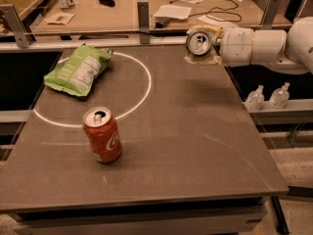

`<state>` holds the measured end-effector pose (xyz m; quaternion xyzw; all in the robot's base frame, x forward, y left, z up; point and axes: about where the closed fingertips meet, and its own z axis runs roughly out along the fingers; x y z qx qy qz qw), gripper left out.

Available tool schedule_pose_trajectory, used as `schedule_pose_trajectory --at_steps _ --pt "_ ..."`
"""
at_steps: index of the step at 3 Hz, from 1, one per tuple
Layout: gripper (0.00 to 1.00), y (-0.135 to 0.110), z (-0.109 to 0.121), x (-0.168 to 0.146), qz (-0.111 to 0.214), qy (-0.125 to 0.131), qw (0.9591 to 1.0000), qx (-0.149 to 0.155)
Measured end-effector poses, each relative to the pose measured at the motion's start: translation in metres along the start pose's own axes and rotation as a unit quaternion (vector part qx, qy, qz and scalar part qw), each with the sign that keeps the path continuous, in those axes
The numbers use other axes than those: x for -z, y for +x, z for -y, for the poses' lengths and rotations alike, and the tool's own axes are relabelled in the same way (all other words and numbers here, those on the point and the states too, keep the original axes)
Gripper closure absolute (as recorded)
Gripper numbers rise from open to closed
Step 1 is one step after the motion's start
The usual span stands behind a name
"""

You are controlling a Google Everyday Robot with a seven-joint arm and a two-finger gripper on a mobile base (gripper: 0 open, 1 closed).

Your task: Knock green can over

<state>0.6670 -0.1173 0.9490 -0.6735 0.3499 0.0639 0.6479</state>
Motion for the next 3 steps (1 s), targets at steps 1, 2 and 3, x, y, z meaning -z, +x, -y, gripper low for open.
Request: schedule_pose_trajectory --at_steps 1,2,3 --pt "1.00 0.012 0.001 -0.006 0.022 -0.011 0.9973 0.070" --pt "1.00 0.016 0.004 -0.013 0.052 -0.064 0.9882 0.129" --pt "1.00 0.014 -0.001 -0.016 0.068 -0.133 0.9738 0.172"
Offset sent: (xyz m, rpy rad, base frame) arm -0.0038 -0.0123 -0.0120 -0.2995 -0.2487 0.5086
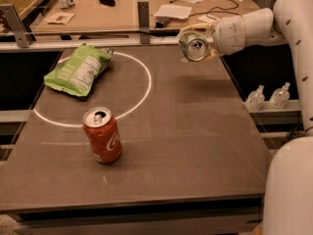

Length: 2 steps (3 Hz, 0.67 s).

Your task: Knock green can over

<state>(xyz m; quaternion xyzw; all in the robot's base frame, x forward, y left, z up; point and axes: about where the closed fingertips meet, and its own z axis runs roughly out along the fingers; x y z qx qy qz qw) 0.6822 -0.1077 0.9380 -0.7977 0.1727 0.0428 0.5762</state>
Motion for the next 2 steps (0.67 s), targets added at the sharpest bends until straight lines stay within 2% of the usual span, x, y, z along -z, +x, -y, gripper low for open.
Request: schedule_pose_trajectory --at_steps 1,2 --pt "1.00 -0.0108 -0.0133 -0.0031 0.018 -0.081 0.9961 0.029" --pt "1.00 -0.0112 -0.0217 -0.0030 -0.004 -0.159 0.9861 0.049"
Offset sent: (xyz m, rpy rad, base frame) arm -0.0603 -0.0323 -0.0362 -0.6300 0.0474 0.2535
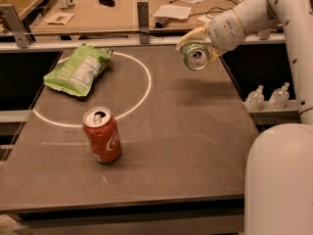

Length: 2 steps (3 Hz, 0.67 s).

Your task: Knock green can over

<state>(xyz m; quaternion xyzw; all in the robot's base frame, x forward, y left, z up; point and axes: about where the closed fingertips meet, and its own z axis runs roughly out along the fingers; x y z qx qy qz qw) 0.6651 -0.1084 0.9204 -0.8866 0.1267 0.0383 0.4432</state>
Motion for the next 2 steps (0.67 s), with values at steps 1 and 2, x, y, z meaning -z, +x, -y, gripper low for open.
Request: schedule_pose_trajectory --at_steps 1,2 --pt "1.00 0.000 -0.015 0.005 -0.046 -0.083 0.9955 0.003" --pt "1.00 -0.003 -0.039 0.013 -0.092 -0.150 0.9843 0.004"
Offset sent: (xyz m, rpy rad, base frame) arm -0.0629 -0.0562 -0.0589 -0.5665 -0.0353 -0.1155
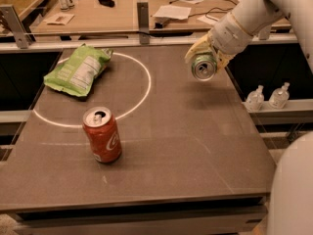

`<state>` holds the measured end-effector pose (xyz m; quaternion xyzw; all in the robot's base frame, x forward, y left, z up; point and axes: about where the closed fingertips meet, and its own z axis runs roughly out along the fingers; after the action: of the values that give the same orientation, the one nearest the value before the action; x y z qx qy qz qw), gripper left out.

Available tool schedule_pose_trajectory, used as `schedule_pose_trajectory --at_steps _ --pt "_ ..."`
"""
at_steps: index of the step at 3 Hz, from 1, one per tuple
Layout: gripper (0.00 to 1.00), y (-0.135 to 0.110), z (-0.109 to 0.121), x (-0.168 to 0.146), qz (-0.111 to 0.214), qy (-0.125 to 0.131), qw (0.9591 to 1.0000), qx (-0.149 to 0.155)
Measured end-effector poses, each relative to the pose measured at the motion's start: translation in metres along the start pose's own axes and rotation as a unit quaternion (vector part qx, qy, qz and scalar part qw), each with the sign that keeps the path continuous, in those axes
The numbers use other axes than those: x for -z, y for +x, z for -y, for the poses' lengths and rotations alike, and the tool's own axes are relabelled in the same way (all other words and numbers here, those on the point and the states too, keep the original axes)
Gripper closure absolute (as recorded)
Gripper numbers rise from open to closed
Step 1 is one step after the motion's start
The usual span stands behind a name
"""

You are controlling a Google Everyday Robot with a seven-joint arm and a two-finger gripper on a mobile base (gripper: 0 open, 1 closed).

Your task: Knock green can over

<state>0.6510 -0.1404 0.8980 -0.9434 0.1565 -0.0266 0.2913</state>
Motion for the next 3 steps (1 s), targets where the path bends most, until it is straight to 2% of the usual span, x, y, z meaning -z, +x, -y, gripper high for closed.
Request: schedule_pose_trajectory --at_steps 1,2,3 --pt "1.00 -0.010 -0.017 0.010 -0.056 -0.031 0.9980 0.003" --pt "1.00 -0.024 -0.037 -0.004 -0.084 -0.053 0.9950 -0.013" --pt "1.00 -0.037 -0.052 -0.023 -0.086 -0.073 0.9935 -0.022"
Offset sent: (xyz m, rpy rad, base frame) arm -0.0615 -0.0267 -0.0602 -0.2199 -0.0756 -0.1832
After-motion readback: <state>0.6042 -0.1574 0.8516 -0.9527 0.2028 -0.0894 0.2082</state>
